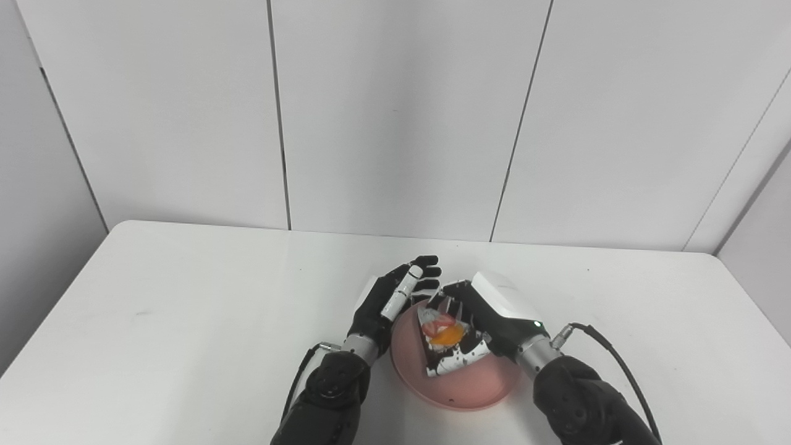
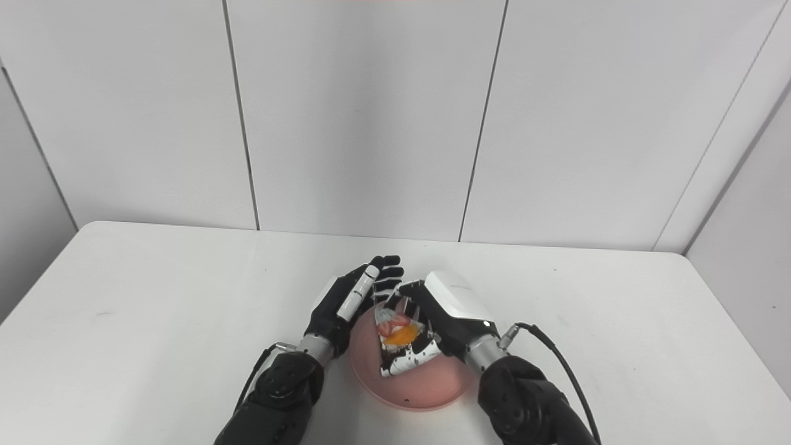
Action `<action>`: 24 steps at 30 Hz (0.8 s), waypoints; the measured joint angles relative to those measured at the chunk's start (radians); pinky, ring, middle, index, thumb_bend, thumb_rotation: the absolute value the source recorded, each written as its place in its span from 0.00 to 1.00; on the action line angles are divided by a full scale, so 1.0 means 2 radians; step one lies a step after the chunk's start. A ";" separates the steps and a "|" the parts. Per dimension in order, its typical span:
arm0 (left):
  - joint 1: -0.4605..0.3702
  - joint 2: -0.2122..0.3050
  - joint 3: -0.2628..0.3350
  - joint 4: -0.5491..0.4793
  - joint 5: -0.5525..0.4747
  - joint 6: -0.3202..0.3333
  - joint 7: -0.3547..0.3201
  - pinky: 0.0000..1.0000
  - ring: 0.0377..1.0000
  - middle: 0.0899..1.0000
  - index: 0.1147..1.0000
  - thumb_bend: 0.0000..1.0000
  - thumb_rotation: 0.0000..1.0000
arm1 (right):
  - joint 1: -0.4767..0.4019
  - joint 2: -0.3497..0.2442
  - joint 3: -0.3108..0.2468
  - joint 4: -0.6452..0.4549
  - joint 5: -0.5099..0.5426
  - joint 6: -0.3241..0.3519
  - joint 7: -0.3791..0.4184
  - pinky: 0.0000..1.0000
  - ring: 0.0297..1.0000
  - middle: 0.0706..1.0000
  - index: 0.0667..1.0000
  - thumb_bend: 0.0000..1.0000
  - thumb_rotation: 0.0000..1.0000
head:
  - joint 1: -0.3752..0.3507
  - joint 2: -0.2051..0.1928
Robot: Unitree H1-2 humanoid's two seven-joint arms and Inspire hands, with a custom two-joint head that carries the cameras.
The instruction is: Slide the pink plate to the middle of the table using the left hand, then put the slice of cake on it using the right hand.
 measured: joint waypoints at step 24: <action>0.016 0.002 0.003 -0.032 -0.001 0.020 -0.019 0.70 0.79 0.78 0.73 0.64 0.82 | 0.025 -0.001 -0.018 -0.005 -0.038 -0.007 -0.019 0.92 0.82 0.79 0.75 0.99 0.77 | -0.011 0.006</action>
